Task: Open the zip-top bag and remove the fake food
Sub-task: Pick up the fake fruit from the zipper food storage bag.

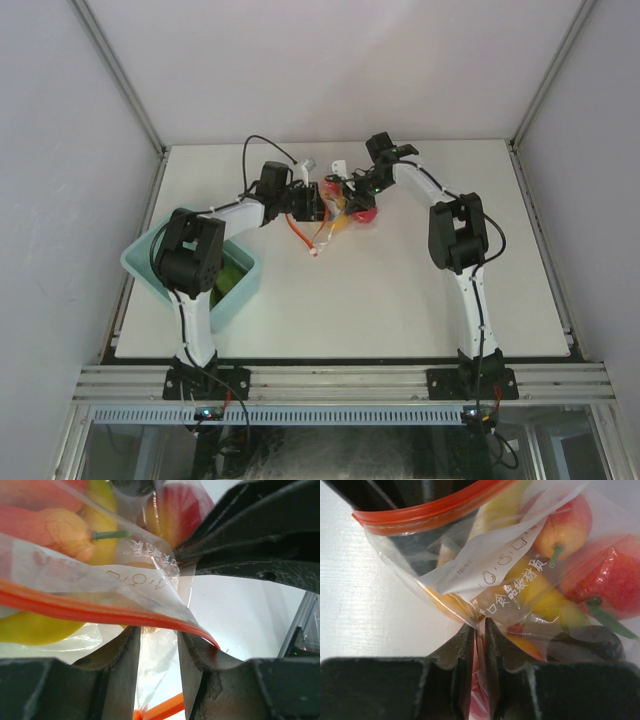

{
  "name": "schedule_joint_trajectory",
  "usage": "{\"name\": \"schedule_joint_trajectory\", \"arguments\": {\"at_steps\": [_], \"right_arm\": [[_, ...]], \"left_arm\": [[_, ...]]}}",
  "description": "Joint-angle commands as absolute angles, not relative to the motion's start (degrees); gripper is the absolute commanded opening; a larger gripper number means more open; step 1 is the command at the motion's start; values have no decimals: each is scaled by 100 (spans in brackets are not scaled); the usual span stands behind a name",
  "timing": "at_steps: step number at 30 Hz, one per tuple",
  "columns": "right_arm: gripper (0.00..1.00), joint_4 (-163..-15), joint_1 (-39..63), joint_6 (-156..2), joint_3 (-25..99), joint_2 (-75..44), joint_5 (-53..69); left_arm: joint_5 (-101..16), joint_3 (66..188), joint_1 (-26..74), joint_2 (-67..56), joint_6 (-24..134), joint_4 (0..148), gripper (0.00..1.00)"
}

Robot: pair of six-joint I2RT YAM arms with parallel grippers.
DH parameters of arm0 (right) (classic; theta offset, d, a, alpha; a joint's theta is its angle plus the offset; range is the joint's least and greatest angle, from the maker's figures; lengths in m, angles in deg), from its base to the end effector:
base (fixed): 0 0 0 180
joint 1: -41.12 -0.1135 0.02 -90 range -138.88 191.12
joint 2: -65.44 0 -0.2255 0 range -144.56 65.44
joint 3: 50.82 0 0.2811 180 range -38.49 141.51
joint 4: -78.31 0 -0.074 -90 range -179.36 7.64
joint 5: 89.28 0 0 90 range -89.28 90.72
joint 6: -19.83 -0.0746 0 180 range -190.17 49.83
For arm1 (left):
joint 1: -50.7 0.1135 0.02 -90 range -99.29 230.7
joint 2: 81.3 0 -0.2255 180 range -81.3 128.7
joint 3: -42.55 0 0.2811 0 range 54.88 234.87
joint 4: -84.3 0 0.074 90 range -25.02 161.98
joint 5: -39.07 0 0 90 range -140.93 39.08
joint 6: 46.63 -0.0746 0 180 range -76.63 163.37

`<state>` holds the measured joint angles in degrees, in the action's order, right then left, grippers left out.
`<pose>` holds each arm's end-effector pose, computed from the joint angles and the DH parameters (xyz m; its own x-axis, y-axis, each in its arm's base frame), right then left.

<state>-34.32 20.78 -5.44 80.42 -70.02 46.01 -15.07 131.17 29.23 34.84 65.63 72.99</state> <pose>0.4513 0.2239 0.1310 0.0317 -0.6668 -0.7446 -0.9987 -0.0499 0.0023 0.4245 -0.2139 0.1017 -0.8133 -0.0100 -0.5818 0.4465 0.6304 -0.6350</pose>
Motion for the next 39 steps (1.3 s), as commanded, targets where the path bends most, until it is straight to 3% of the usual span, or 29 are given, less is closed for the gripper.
{"name": "schedule_joint_trajectory", "arguments": {"at_steps": [1,8,14,22,25,33,39], "right_arm": [[15,-3496,2064,-669,8183,-7047,4624],[23,-3624,2077,-694,8038,-6919,4775],[28,-3854,2106,-854,7847,-6779,4815],[31,-3964,2152,-928,7735,-6700,4863],[31,-3978,2154,-933,7735,-6697,4873],[31,-3980,2155,-958,7748,-6721,4870],[31,-3978,2154,-953,7743,-6733,4866]], "left_arm": [[-603,13052,2865,3182,6575,7667,40],[-52,13231,2724,3196,6561,7760,50],[-31,13168,2703,3108,6462,7741,50],[-1762,12417,2698,2197,5763,7391,50],[-2236,12235,2702,2068,5788,7365,47],[-2615,12181,2697,2250,5955,7259,25],[-2885,12461,2692,2492,5967,7060,25]]}}
